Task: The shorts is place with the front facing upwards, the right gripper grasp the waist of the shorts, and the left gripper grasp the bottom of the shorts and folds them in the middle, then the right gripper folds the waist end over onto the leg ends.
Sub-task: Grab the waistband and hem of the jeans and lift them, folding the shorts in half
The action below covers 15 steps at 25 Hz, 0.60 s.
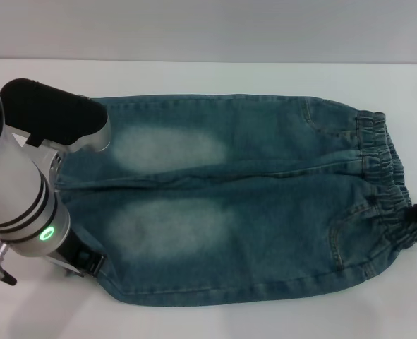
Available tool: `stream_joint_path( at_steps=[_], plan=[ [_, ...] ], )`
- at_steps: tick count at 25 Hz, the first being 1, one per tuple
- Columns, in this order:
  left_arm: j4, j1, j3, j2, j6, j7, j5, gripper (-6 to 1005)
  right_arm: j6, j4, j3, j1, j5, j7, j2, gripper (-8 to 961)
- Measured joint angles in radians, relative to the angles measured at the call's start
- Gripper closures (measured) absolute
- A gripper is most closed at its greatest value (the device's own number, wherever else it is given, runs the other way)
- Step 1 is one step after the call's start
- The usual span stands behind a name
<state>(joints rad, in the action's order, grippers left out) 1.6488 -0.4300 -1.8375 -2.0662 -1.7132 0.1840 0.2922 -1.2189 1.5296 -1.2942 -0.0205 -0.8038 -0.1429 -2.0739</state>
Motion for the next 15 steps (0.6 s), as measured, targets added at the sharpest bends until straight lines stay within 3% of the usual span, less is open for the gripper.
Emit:
stream_joint_path(
  at_steps=[9, 15],
  plan=[
    [-0.001, 0.001, 0.0, 0.0, 0.001, 0.0, 0.001, 846, -0.01, -0.007, -0.017, -0.006, 0.01, -0.036, 0.001, 740],
    [-0.001, 0.0, 0.0, 0.0, 0.003, 0.0, 0.001, 844, -0.016, -0.007, -0.017, -0.006, 0.005, -0.054, 0.002, 932]
  ],
)
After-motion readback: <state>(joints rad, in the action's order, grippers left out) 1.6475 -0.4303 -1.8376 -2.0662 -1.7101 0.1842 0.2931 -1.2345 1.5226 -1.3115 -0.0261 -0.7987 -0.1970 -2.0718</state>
